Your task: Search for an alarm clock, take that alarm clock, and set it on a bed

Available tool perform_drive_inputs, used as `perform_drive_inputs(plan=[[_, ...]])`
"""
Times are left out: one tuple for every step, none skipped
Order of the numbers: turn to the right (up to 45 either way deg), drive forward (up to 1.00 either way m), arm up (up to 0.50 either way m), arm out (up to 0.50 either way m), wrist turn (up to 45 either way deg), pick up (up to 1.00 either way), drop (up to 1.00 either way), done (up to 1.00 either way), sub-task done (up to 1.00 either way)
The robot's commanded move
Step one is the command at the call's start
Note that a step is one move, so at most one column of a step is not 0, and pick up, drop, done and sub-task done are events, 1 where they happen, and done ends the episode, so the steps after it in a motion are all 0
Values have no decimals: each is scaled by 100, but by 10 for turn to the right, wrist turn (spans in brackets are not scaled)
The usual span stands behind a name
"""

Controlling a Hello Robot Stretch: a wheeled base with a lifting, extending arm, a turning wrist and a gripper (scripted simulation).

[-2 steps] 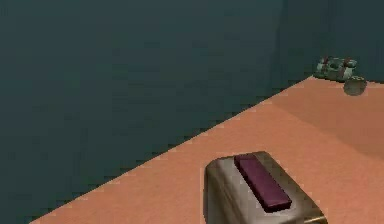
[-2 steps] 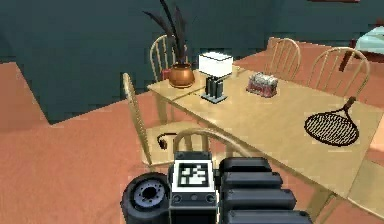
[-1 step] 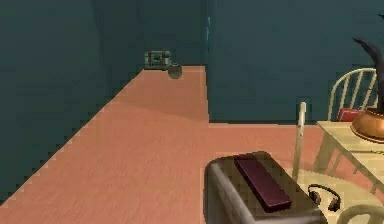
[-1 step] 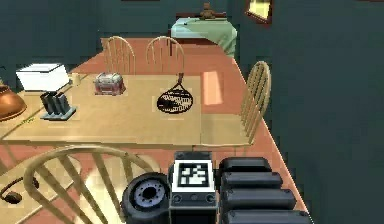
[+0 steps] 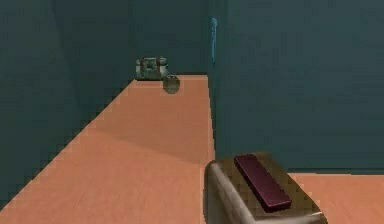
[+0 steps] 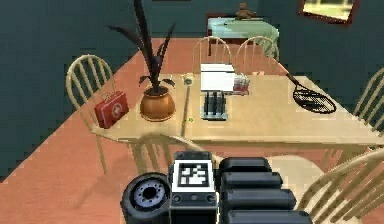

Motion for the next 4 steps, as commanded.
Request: perform_drive_inputs(plan=[[90,0,0,0,0,0,0,0,0],[0,20,0,0,0,0,0,0,0],[330,0,0,0,0,0,0,0,0],[0,5,0,0,0,0,0,0,0]])
